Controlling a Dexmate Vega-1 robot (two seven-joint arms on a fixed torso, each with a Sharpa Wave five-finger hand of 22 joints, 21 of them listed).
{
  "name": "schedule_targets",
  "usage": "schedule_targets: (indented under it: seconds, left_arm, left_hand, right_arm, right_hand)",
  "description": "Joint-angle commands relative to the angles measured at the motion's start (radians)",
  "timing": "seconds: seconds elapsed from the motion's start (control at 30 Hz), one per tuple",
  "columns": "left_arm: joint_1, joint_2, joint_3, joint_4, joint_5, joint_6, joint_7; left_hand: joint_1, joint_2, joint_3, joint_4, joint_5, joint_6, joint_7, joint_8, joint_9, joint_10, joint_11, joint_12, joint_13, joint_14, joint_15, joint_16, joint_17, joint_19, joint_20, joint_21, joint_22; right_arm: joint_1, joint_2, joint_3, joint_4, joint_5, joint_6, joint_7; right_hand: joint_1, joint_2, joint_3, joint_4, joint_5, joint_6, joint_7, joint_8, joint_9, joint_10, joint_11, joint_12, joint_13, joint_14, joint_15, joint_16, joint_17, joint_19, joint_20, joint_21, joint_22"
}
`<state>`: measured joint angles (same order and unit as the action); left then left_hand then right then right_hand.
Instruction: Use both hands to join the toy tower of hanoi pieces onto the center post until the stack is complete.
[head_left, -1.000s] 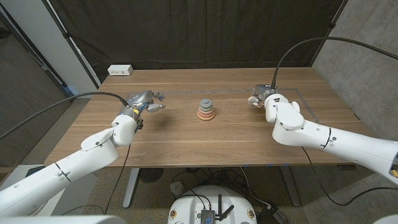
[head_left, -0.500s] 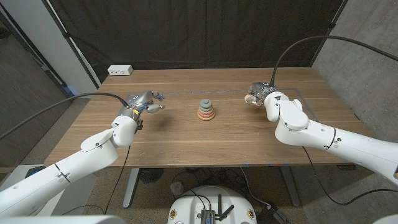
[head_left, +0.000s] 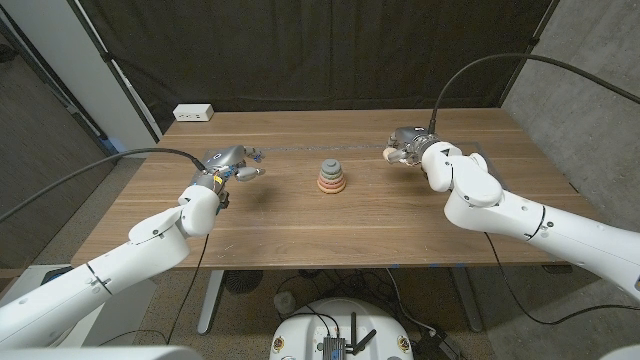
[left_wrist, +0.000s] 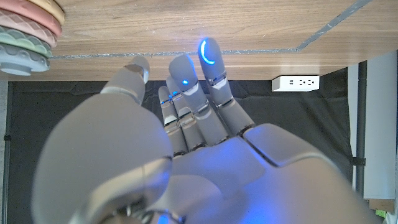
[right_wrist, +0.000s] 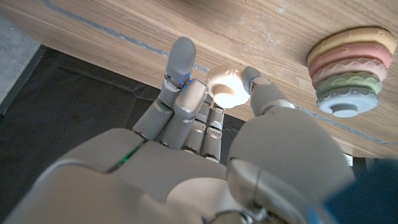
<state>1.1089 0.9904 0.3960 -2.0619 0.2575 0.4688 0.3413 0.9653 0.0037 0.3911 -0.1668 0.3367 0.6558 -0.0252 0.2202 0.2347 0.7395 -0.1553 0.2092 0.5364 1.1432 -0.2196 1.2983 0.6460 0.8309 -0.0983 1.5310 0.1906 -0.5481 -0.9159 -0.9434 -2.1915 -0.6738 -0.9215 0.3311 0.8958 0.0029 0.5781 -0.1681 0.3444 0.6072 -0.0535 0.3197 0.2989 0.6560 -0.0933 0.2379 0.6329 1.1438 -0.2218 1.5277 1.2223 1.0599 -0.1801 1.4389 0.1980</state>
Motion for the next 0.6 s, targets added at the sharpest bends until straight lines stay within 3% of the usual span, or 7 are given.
schedule_targets:
  seconds: [0.03, 0.6]
  left_arm:
    - [-0.007, -0.013, 0.004, 0.003, -0.004, 0.002, 0.0]
    - [-0.007, -0.01, 0.005, -0.01, 0.003, 0.019, 0.0]
  left_hand:
    - [0.009, -0.001, 0.008, -0.001, 0.004, 0.003, -0.001, -0.004, 0.005, 0.005, -0.002, -0.001, 0.008, 0.006, -0.001, -0.002, 0.001, 0.007, -0.113, 0.007, 0.003]
    - [0.011, -0.002, 0.01, 0.001, 0.003, 0.004, -0.001, -0.005, 0.006, 0.006, -0.001, -0.003, 0.006, 0.008, -0.001, -0.003, 0.004, 0.006, -0.112, 0.008, 0.003]
  right_arm:
    - [-0.03, 0.029, 0.06, 0.009, -0.034, 0.117, 0.03]
    - [-0.052, 0.077, 0.117, 0.03, -0.062, 0.265, 0.062]
  right_hand:
    - [0.023, 0.014, 0.008, 0.001, 0.004, 0.008, 0.001, 0.003, 0.003, 0.033, -0.019, 0.0, 0.005, 0.009, 0.003, 0.003, 0.005, 0.012, -0.043, 0.007, 0.003]
    - [0.027, 0.016, 0.008, 0.001, 0.005, 0.009, 0.002, 0.002, 0.002, 0.037, -0.017, -0.004, 0.008, 0.012, 0.004, 0.004, 0.005, 0.014, -0.043, 0.007, 0.001]
